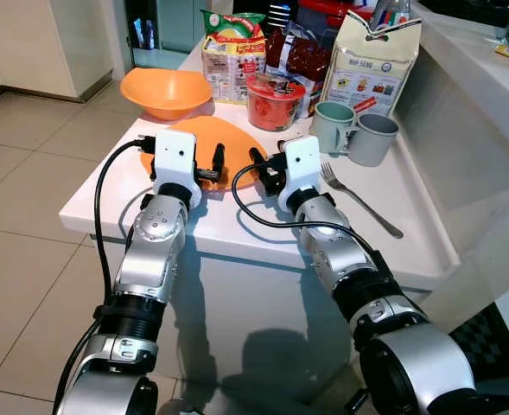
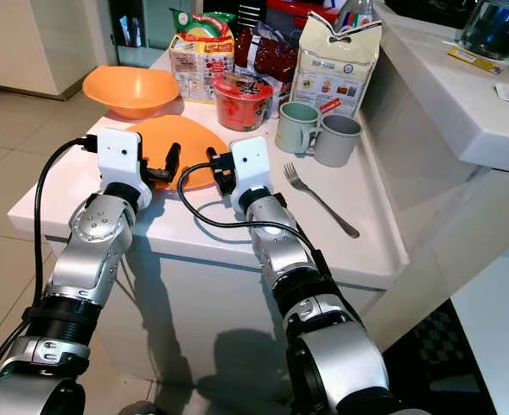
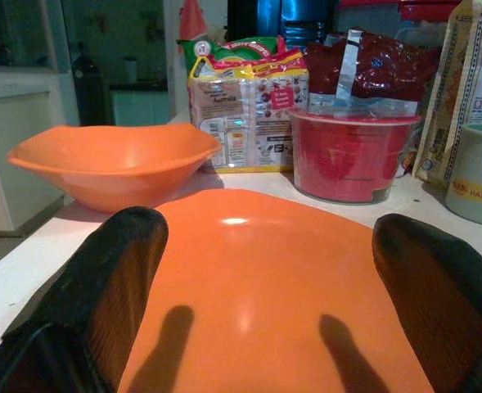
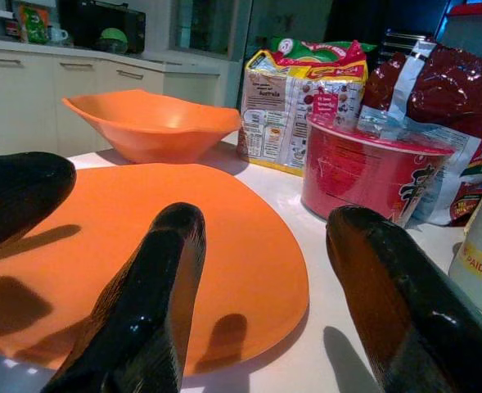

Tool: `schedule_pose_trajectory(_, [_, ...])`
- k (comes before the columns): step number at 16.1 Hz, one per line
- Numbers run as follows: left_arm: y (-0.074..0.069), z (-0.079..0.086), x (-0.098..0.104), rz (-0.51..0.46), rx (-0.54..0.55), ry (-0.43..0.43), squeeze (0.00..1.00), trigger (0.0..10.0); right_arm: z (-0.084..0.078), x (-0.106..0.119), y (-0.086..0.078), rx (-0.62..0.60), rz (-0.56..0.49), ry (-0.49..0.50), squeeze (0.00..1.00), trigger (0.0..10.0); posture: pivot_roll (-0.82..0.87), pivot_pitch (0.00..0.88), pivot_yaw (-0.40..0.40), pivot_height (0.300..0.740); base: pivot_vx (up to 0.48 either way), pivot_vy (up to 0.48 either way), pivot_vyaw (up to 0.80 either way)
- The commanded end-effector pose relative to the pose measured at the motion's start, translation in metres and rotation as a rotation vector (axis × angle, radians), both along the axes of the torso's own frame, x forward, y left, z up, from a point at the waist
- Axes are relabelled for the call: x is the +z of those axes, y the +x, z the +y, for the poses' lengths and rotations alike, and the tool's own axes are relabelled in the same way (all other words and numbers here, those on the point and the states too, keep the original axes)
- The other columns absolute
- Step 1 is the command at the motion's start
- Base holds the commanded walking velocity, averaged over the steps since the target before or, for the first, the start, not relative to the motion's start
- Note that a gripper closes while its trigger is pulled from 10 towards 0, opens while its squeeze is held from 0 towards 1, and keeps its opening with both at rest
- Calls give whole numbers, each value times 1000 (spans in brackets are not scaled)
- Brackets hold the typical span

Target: Setting the table

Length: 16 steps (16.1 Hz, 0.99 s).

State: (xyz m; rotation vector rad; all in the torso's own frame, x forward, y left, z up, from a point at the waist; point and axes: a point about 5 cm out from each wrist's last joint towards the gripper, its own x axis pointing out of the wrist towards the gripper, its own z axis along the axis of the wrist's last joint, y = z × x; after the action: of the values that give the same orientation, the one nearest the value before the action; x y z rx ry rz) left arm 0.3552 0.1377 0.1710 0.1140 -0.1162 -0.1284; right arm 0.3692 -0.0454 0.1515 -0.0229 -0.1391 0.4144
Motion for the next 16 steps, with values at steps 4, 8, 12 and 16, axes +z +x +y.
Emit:
schedule_pose_trajectory(4, [1,-4,2,-2,-13,13,0,10000,-8,4,2,-42,-13,29,0,10000,198,0,-97,740,0,0,0])
schedule_pose_trajectory(8, [1,-6,2,1,-20,16,0,10000,-25,13,10,-162,-22,121,0,10000,194,0,-92,740,0,0,0])
schedule_pose_trajectory(12, [1,-7,2,3,-26,18,0,10000,-49,12,16,-307,33,221,0,10000,187,0,-86,740,0,0,0])
schedule_pose_trajectory(16, [1,-7,2,5,-31,21,0,10000,-67,3,20,-432,153,349,0,10000,186,0,-76,740,0,0,0])
